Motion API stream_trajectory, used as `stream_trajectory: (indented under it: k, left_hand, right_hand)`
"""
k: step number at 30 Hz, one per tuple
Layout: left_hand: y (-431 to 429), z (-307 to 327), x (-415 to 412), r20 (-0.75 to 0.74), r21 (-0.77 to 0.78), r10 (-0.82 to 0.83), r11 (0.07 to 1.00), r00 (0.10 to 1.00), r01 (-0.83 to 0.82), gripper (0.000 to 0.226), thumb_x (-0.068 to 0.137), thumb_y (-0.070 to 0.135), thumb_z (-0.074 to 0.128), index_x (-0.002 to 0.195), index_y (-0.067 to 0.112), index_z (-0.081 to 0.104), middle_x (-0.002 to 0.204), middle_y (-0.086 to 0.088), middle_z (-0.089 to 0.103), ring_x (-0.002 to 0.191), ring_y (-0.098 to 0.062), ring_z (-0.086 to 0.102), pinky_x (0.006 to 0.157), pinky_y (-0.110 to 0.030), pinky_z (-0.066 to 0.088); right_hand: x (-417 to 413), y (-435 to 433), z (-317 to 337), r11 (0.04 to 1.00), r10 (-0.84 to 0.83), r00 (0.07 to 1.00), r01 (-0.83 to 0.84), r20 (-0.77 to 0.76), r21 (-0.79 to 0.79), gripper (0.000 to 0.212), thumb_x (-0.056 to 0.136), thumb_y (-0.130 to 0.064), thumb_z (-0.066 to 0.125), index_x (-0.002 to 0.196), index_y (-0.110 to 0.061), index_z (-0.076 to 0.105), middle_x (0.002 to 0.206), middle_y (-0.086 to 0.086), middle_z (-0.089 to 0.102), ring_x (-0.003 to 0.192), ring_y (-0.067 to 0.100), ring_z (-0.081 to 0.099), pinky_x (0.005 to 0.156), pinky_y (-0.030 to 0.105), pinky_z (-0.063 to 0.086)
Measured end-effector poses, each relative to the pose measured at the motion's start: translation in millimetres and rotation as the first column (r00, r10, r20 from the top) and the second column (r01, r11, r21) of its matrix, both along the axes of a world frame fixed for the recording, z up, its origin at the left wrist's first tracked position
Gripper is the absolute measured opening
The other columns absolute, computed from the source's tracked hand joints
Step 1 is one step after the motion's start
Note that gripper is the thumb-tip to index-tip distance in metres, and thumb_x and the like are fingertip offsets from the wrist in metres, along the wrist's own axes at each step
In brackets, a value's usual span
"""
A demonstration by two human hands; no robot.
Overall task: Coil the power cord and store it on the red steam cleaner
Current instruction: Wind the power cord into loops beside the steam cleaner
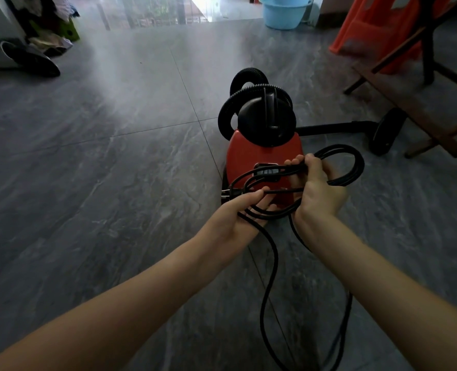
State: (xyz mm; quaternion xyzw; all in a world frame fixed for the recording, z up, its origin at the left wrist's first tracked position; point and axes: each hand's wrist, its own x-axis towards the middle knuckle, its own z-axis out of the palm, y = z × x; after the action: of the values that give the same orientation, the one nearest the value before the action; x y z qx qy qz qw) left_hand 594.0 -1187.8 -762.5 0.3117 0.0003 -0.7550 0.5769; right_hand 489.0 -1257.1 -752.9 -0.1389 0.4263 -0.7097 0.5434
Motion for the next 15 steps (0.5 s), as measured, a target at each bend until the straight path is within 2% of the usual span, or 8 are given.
stream_trajectory:
  k: [4,7,9,10,11,13,14,15]
  left_hand:
    - [6,-16,12,0.032,0.020,-0.050,0.999,0.998,0.049,0.063,0.070,0.027,0.076,0.127,0.010,0.056,0.115,-0.013,0.068,0.114,-0.029,0.064,0.103,-0.048,0.044]
    - [5,-25,28,0.120,0.025,-0.001,1.000,0.993,-0.002,0.065,0.071,0.040,0.073,0.127,0.016,0.053,0.125,-0.010,0.063,0.118,-0.030,0.061,0.104,-0.053,0.042]
    - [2,-26,34,0.279,0.000,-0.016,1.000,0.960,0.017,0.064,0.073,0.038,0.073,0.129,0.015,0.052,0.122,-0.010,0.063,0.114,-0.029,0.063,0.099,-0.051,0.048]
    - [1,-25,37,0.406,-0.029,-0.045,0.998,0.913,0.062,0.061,0.073,0.036,0.074,0.127,0.015,0.053,0.118,-0.010,0.065,0.107,-0.026,0.066,0.095,-0.046,0.052]
    - [1,-23,38,0.560,-0.051,-0.075,0.991,0.825,0.125,0.057,0.073,0.035,0.074,0.123,0.016,0.055,0.113,-0.008,0.067,0.102,-0.024,0.068,0.090,-0.041,0.055]
    - [0,-17,42,0.824,-0.049,-0.120,0.959,0.554,0.280,0.046,0.077,0.034,0.075,0.118,0.022,0.058,0.109,-0.003,0.069,0.099,-0.015,0.069,0.087,-0.029,0.055]
    - [-2,-13,44,0.890,-0.041,-0.123,0.937,0.440,0.346,0.042,0.081,0.033,0.074,0.118,0.023,0.059,0.108,-0.001,0.070,0.096,-0.011,0.069,0.083,-0.020,0.054]
    - [-4,-9,44,0.919,-0.045,-0.117,0.917,0.376,0.396,0.040,0.082,0.031,0.073,0.119,0.022,0.058,0.108,0.000,0.070,0.095,-0.009,0.069,0.079,-0.015,0.052]
  right_hand:
    - [-5,-3,6,0.999,0.018,1.000,-0.018,0.001,-0.034,0.032,0.087,0.000,0.066,0.113,0.017,0.059,0.072,0.014,0.067,0.066,0.025,0.068,0.068,0.035,0.060]
    - [-10,-5,4,0.997,0.069,0.997,-0.070,-0.021,-0.028,0.028,0.087,0.000,0.067,0.111,0.013,0.060,0.072,0.014,0.067,0.069,0.026,0.068,0.070,0.036,0.059]
    - [-12,-3,1,0.990,0.139,0.989,-0.140,-0.042,-0.010,0.025,0.086,0.001,0.067,0.109,0.010,0.061,0.071,0.013,0.068,0.067,0.025,0.069,0.071,0.036,0.059]
    - [-13,-1,-1,0.984,0.177,0.983,-0.178,-0.056,-0.004,0.021,0.086,0.001,0.067,0.106,0.008,0.061,0.071,0.012,0.069,0.067,0.024,0.069,0.071,0.036,0.058]
    - [-13,1,-2,0.977,0.210,0.975,-0.211,-0.077,-0.004,0.018,0.086,0.001,0.067,0.102,0.006,0.061,0.071,0.012,0.069,0.066,0.023,0.069,0.071,0.036,0.058]
    - [-12,5,-1,0.961,0.270,0.951,-0.276,-0.151,-0.019,0.015,0.088,0.001,0.066,0.101,0.004,0.060,0.074,0.012,0.070,0.066,0.023,0.069,0.071,0.037,0.059]
    - [-11,7,-1,0.947,0.307,0.930,-0.320,-0.202,-0.032,0.017,0.089,0.001,0.065,0.104,0.006,0.060,0.075,0.013,0.070,0.066,0.023,0.069,0.070,0.037,0.059]
    - [-9,9,0,0.929,0.345,0.904,-0.367,-0.254,-0.045,0.019,0.089,0.000,0.065,0.106,0.007,0.060,0.075,0.013,0.070,0.067,0.024,0.069,0.070,0.037,0.059]
